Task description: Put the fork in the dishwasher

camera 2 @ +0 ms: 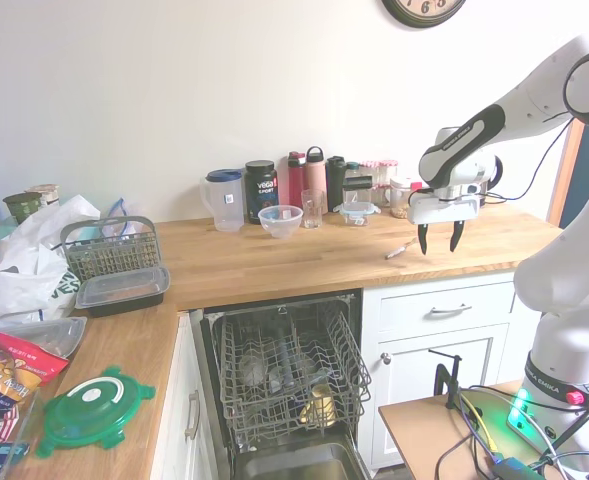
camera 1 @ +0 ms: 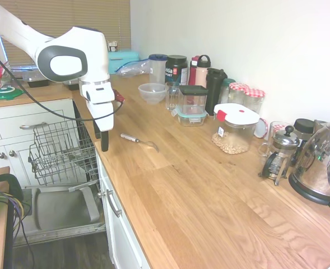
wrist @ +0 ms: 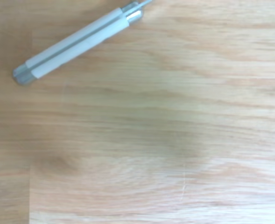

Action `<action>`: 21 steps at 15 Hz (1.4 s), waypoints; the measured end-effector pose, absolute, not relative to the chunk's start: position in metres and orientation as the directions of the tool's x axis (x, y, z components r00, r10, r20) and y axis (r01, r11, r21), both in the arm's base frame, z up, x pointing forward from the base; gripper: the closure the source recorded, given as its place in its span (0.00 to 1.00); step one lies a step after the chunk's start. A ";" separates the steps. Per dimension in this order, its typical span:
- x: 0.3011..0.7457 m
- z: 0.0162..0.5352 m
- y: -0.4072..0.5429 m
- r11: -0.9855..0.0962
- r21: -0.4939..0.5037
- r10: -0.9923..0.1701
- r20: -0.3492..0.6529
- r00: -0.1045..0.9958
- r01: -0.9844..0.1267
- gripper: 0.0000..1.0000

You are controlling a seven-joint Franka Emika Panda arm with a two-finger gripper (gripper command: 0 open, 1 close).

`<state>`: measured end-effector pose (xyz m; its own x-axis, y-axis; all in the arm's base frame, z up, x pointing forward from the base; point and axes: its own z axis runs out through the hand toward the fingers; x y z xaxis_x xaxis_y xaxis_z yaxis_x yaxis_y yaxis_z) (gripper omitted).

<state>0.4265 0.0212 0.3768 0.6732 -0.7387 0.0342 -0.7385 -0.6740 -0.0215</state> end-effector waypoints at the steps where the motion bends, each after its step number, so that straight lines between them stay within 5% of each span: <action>1: 0.427 0.376 0.021 -0.674 -0.021 -0.739 0.034 0.673 -0.738 0.00; 9: 0.475 0.396 0.057 -0.607 -0.153 -0.784 -0.044 0.619 -0.780 0.00; 15: 0.524 0.375 0.080 -0.455 -0.113 -0.875 -0.125 0.467 -0.883 0.00; 16: 0.524 0.370 0.081 -0.425 -0.086 -0.891 -0.133 0.433 -0.901 1.00; 21: 0.531 0.360 0.071 -0.320 -0.032 -0.934 -0.155 0.321 -0.947 1.00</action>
<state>0.5313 0.0715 0.3596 0.3213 -0.9342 -0.1547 -0.9468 -0.3204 -0.0317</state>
